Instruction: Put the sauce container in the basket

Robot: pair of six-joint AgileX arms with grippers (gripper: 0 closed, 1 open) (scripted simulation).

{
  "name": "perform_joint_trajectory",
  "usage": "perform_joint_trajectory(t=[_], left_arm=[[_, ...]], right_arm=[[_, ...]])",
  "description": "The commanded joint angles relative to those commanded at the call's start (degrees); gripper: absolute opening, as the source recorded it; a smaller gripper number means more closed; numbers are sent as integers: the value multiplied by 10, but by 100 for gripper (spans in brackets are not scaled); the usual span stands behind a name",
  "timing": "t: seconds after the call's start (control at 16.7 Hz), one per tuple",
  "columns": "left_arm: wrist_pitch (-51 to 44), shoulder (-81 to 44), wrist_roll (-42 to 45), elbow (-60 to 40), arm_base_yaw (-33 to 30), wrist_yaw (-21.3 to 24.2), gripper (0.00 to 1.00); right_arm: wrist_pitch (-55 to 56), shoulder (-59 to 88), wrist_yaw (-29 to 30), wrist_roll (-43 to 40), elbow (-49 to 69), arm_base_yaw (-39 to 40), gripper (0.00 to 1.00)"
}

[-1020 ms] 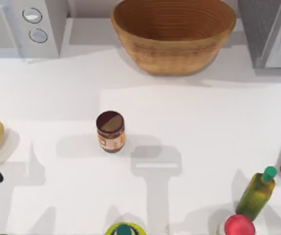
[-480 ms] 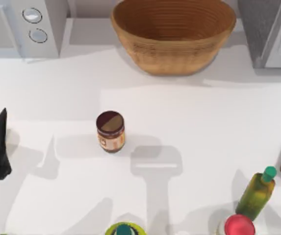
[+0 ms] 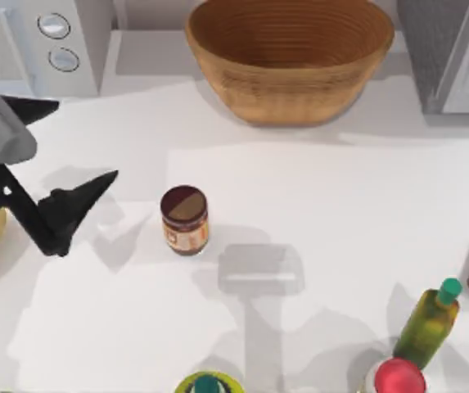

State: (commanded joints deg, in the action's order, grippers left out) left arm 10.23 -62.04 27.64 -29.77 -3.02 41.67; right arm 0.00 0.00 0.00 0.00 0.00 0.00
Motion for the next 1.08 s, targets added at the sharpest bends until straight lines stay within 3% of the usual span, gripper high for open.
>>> perform_joint_trajectory(t=[0.3, 0.54, 0.78, 1.08], left_arm=[[14, -309, 150, -103, 5, 180, 100], [15, -495, 256, -160, 16, 289, 100], [14, -586, 319, -189, 25, 346, 100], [14, -595, 326, -192, 26, 352, 100]], right_arm=[[0, 0, 0, 0, 0, 0, 100], [0, 0, 0, 0, 0, 0, 100], [0, 0, 0, 0, 0, 0, 100], [0, 0, 0, 0, 0, 0, 100]])
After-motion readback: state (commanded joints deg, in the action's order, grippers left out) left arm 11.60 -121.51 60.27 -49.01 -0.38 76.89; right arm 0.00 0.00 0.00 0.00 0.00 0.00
